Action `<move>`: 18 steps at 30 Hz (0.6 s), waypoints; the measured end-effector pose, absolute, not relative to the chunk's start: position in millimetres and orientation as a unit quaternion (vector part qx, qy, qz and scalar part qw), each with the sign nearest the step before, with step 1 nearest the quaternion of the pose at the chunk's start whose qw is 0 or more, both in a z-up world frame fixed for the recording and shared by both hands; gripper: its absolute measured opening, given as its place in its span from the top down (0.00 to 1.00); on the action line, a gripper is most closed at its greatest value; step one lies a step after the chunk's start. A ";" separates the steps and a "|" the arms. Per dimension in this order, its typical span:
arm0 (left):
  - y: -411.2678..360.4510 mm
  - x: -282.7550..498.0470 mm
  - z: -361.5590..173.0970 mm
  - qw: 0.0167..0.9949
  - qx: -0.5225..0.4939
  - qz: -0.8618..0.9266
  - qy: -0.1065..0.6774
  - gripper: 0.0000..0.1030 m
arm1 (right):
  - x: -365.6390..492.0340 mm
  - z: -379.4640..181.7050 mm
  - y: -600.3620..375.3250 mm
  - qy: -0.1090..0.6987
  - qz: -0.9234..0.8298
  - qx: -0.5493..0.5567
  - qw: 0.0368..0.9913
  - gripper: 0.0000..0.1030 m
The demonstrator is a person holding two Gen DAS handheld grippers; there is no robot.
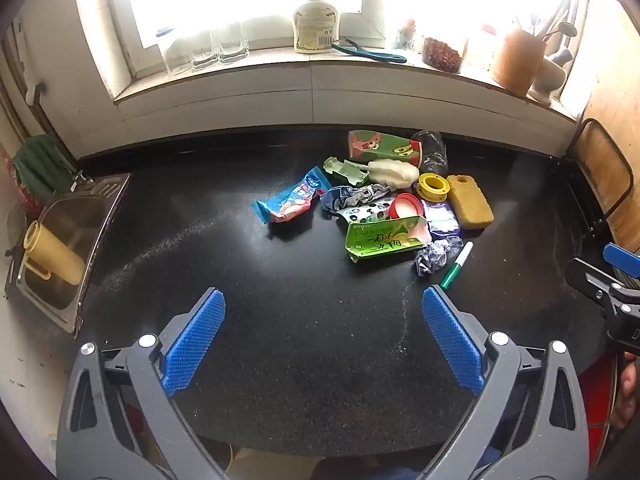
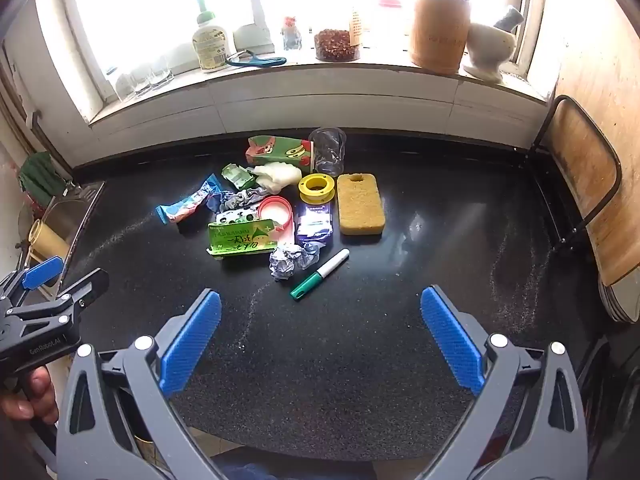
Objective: Collect trash
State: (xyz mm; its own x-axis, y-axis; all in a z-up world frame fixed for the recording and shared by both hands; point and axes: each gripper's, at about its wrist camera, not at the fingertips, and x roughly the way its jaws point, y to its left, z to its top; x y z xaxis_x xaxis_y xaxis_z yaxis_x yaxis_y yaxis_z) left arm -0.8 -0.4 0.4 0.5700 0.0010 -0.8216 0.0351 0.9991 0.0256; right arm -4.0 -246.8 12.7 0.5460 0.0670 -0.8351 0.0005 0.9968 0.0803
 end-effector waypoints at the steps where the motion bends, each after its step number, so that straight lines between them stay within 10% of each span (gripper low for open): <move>1: -0.6 -1.3 0.3 0.886 0.021 -0.010 0.463 0.07 | -4.0 12.7 -246.8 0.476 0.019 0.035 0.878 0.06; 18: -0.7 3.7 3.0 0.882 0.025 -0.011 0.470 0.07 | 1.0 15.1 -244.0 0.480 0.028 0.038 0.876 0.06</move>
State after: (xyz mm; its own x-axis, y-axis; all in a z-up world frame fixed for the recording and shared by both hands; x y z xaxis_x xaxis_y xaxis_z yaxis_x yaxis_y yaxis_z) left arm 3.8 -0.7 3.0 0.5587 0.0032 -0.8294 0.0431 0.9985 0.0329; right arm 1.0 -244.0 15.1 0.5382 0.0863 -0.8384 -0.0134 0.9955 0.0939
